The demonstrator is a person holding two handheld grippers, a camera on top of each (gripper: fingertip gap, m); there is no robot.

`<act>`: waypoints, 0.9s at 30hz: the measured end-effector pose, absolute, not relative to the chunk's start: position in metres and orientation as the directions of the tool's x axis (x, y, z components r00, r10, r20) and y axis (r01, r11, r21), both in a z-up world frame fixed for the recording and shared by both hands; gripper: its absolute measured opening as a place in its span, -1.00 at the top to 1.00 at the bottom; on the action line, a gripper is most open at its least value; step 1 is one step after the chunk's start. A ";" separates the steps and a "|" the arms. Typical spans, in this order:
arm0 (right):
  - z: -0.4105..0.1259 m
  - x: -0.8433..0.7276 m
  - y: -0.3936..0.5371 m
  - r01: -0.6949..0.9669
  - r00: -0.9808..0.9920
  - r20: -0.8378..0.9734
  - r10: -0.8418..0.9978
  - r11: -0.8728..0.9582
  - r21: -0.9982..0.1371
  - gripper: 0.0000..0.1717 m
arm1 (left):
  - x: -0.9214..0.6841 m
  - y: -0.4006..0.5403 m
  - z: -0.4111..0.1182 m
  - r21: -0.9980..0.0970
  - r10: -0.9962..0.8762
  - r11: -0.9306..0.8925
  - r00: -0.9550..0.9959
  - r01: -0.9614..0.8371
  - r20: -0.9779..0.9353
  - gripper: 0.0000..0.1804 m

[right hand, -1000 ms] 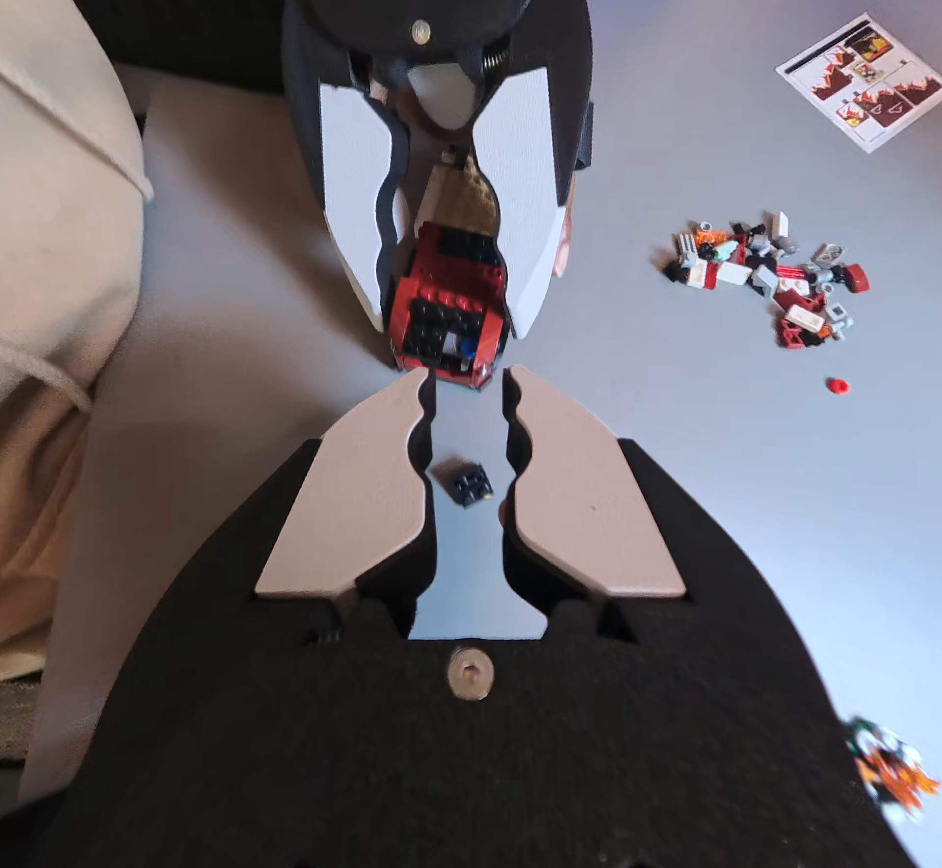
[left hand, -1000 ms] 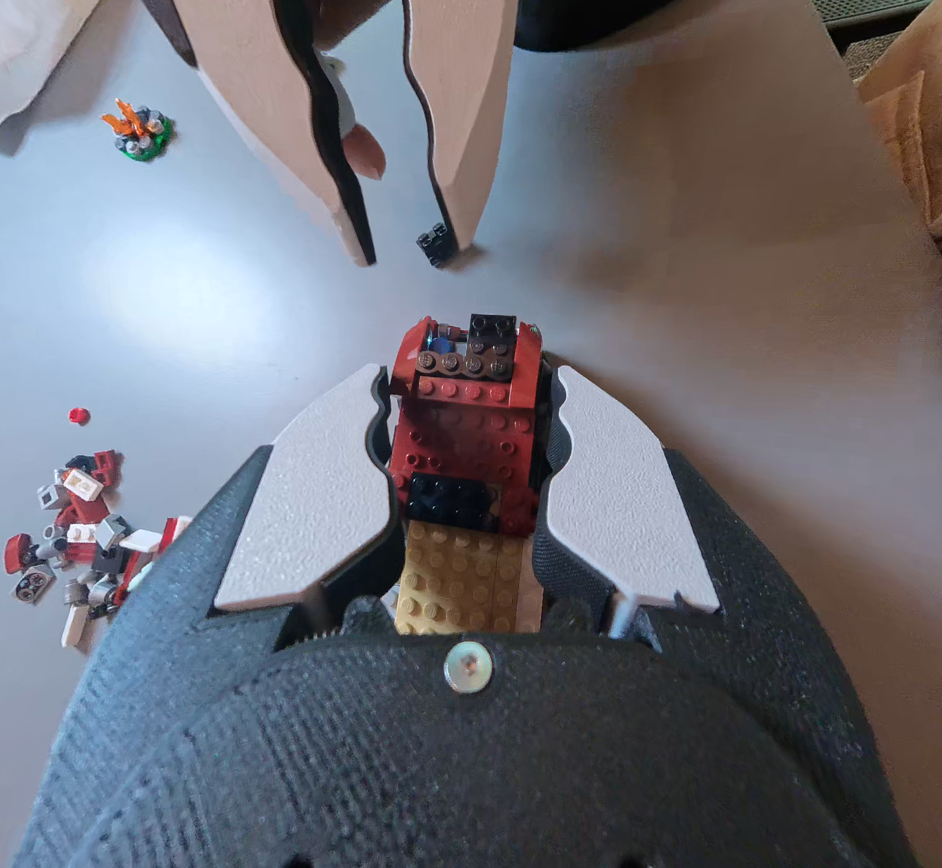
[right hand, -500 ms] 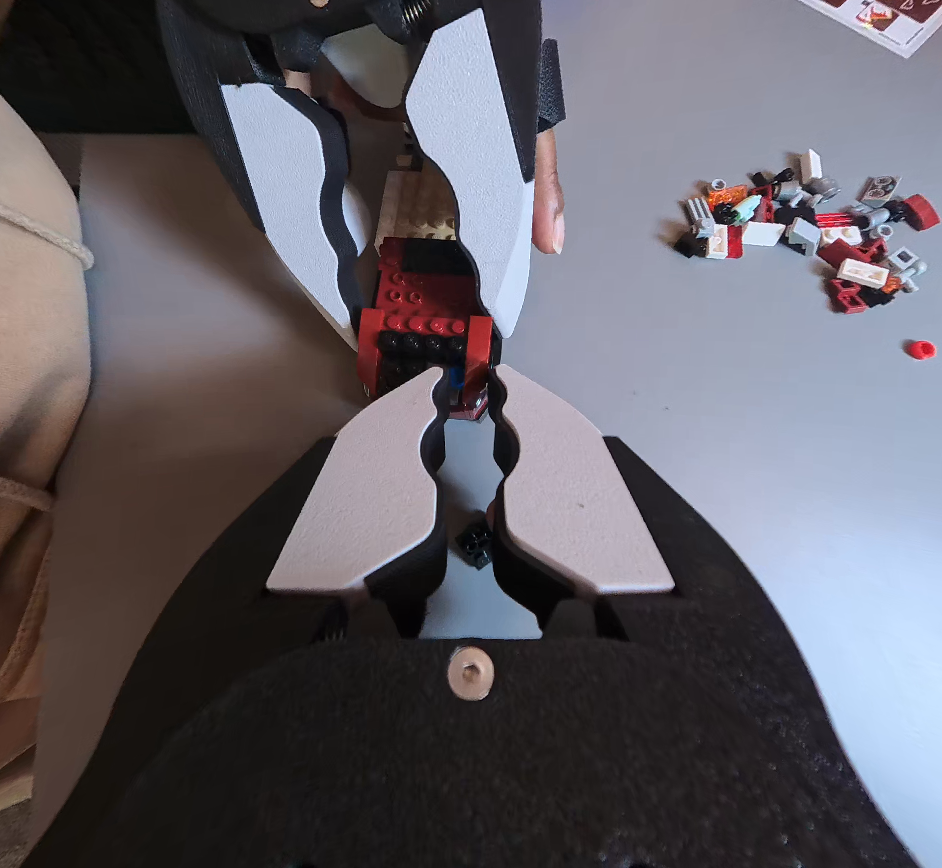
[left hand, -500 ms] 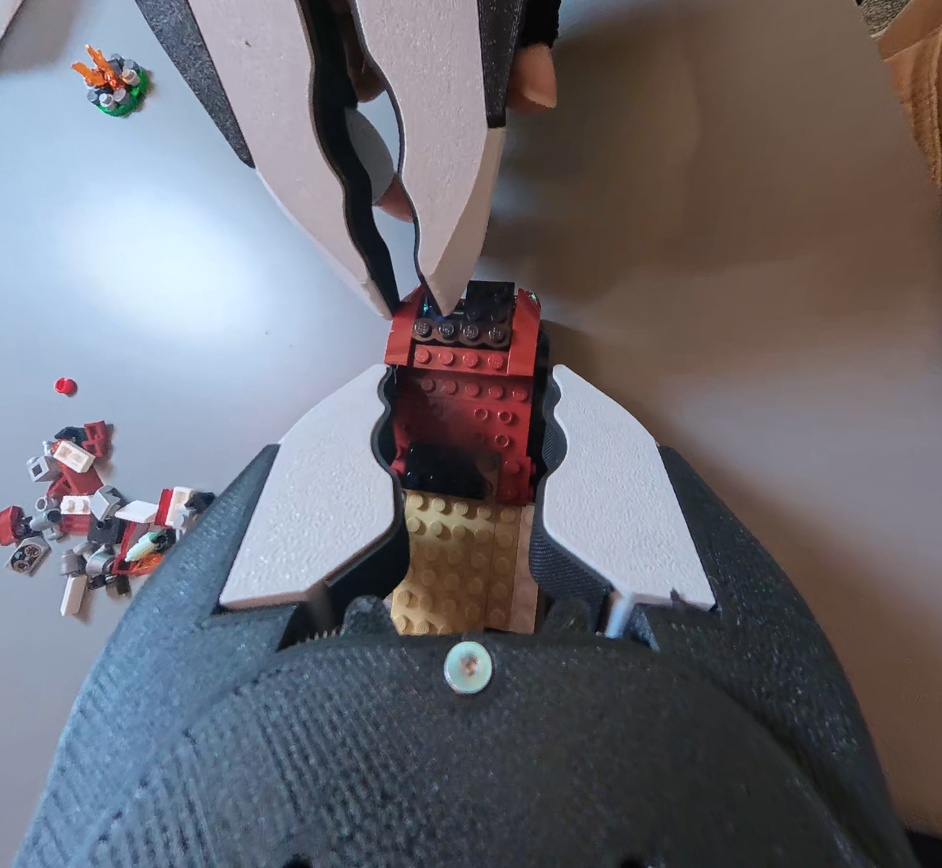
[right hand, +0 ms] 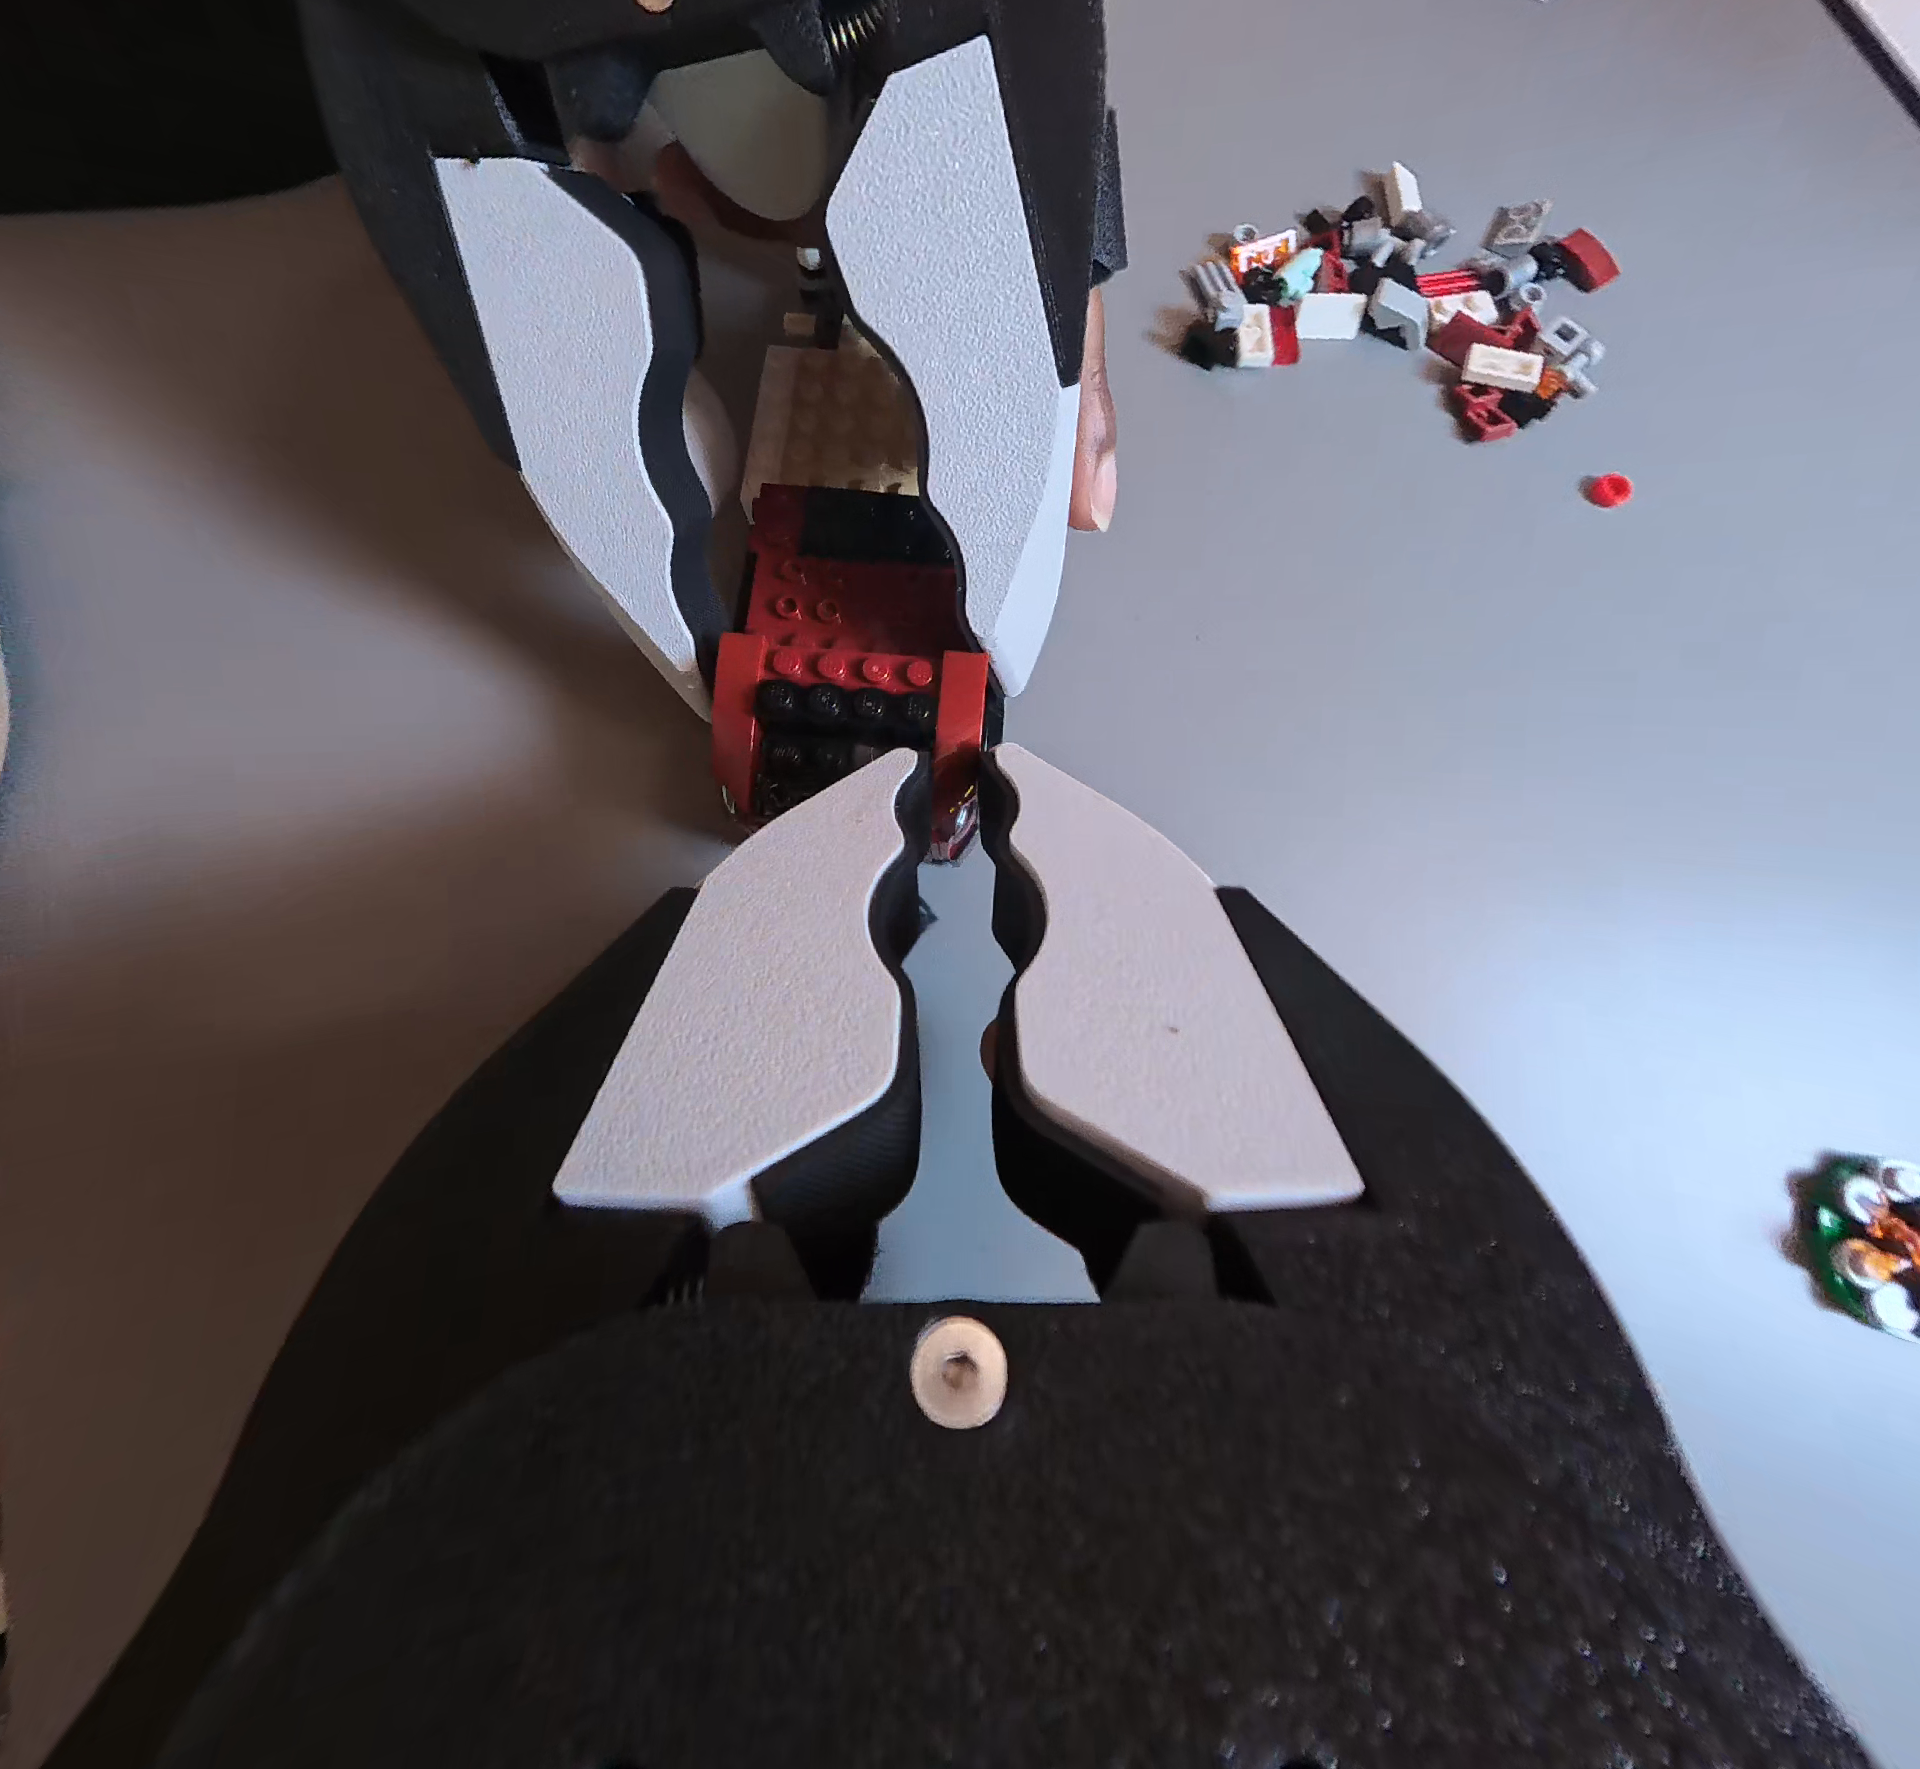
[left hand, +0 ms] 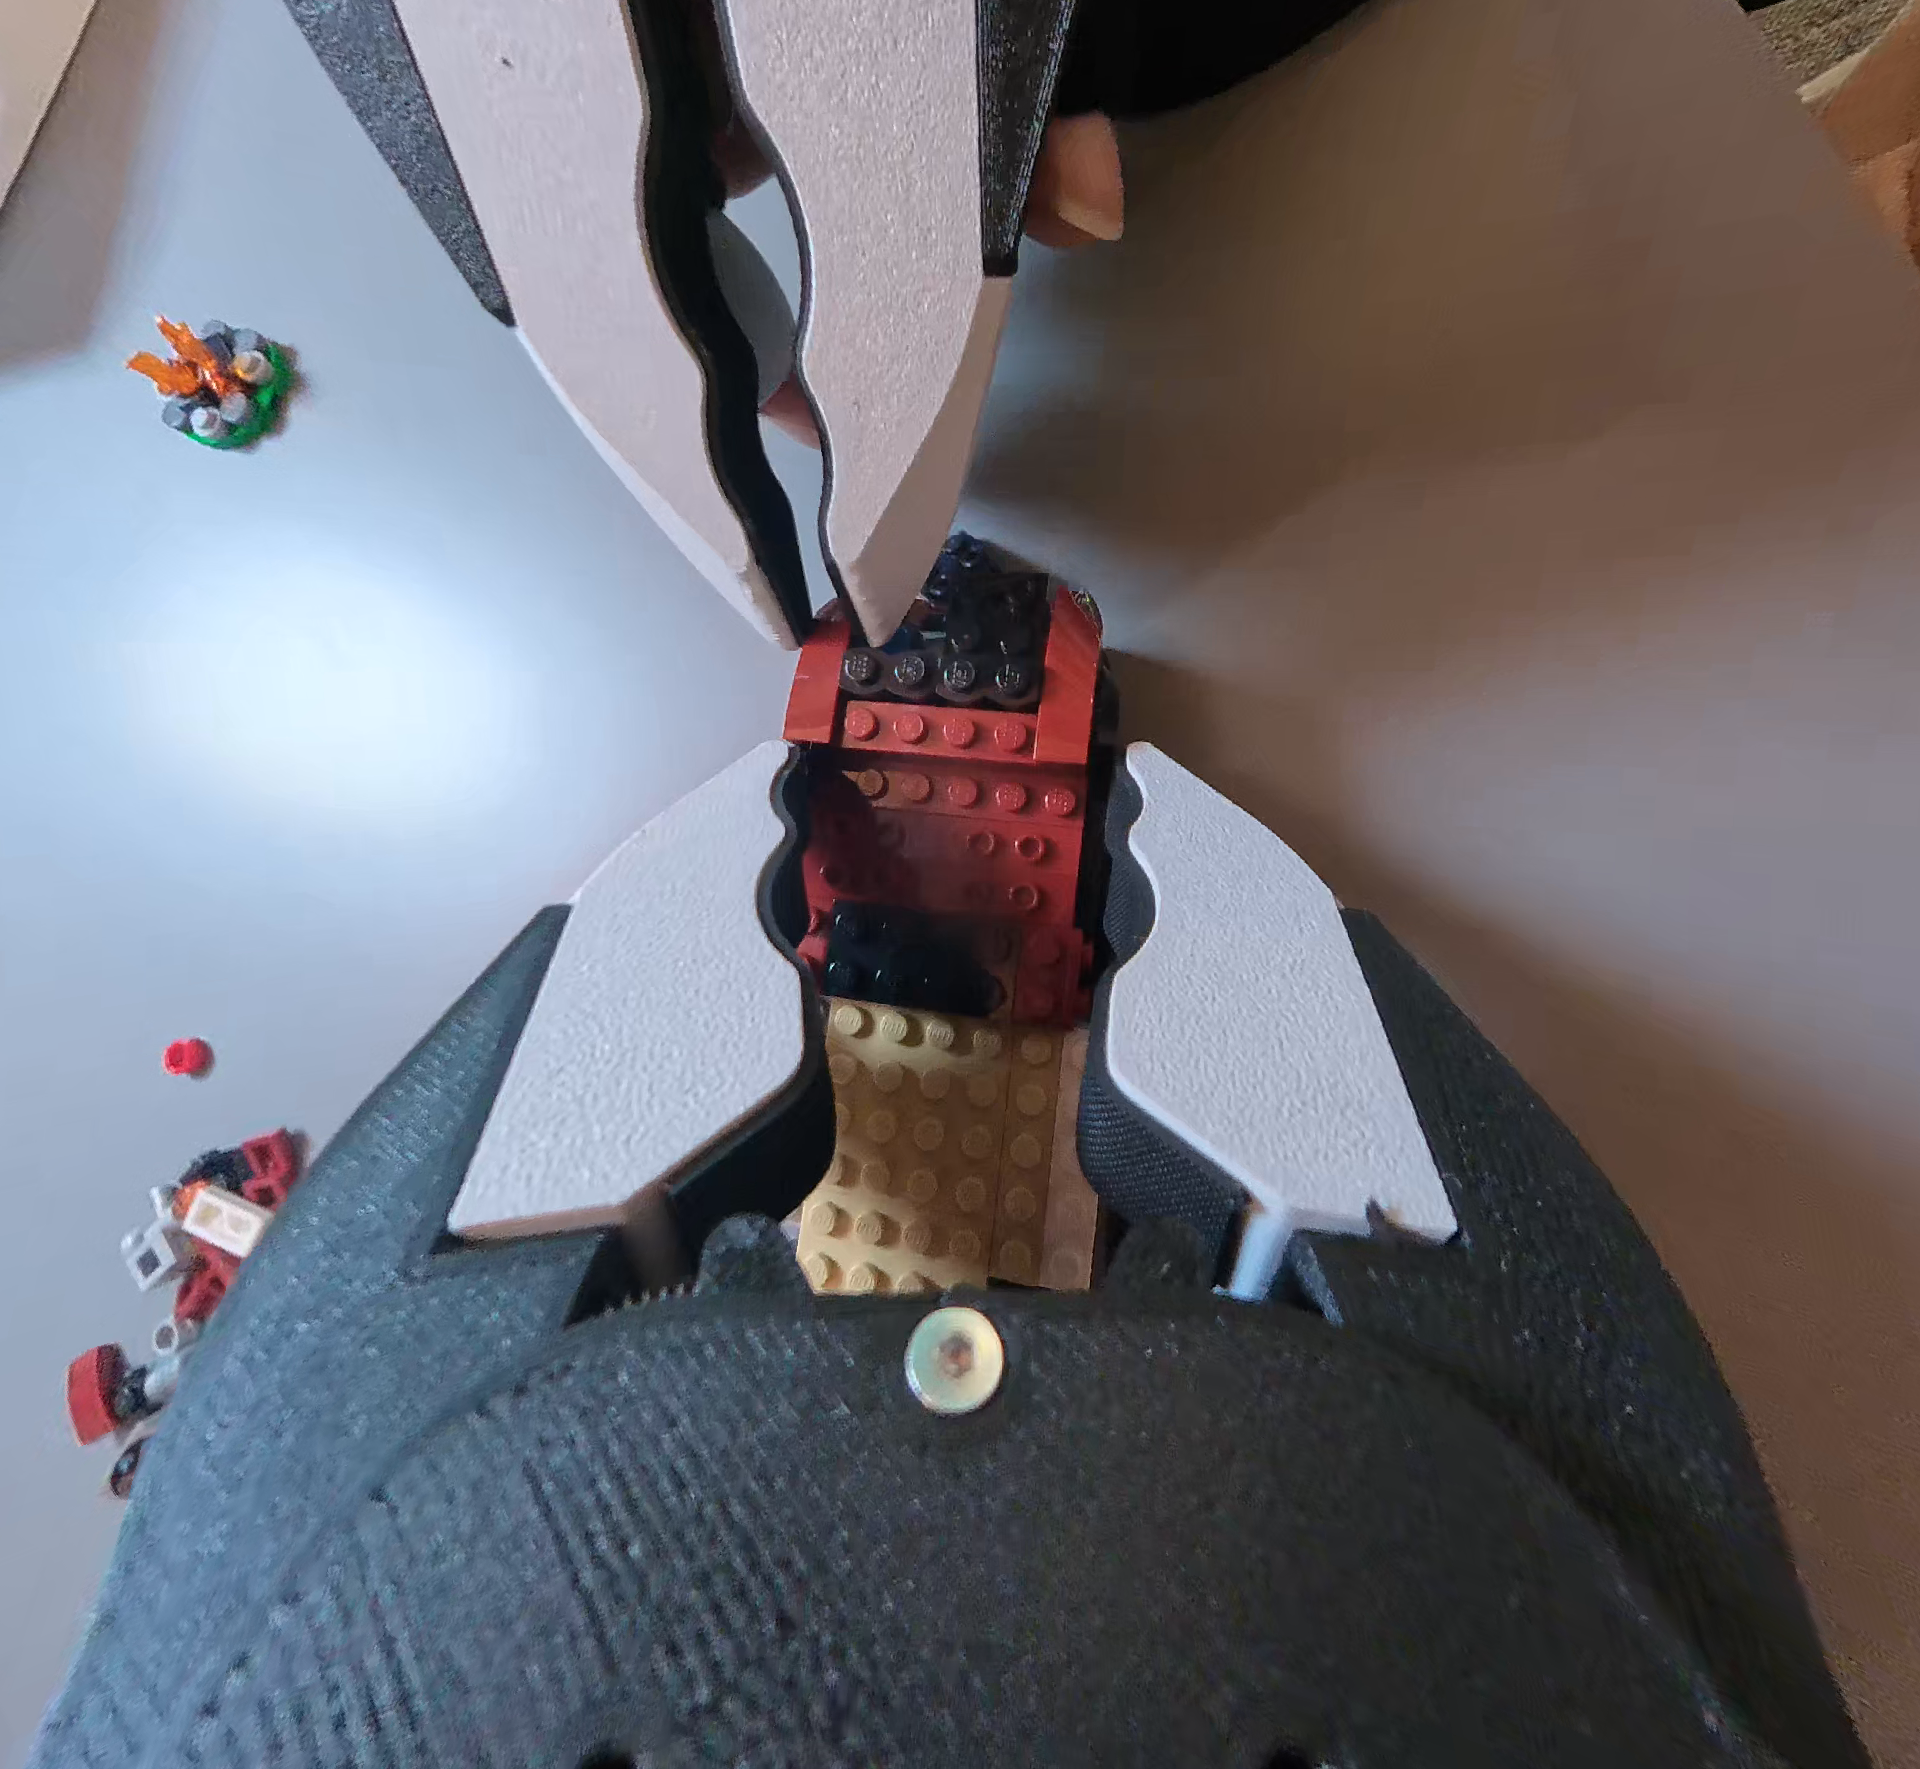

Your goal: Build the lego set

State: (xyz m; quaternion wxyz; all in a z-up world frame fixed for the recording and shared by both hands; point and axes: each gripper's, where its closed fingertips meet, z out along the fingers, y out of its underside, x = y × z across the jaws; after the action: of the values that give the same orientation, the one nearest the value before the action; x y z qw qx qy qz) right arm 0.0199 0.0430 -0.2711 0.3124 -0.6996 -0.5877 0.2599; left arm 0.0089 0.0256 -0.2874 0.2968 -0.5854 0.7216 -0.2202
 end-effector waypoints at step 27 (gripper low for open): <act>-0.272 0.026 0.039 0.860 0.087 -0.054 0.995 -0.102 -0.500 0.90 | 0.012 0.023 -0.288 -0.696 -0.976 0.218 -0.141 -0.684 -0.166 0.38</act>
State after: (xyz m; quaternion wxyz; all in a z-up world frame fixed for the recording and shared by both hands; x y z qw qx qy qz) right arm 0.0264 0.0392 -0.2722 0.1735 -0.7166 -0.6471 0.1943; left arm 0.0122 0.0230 -0.2881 0.3074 -0.5788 0.7171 -0.2372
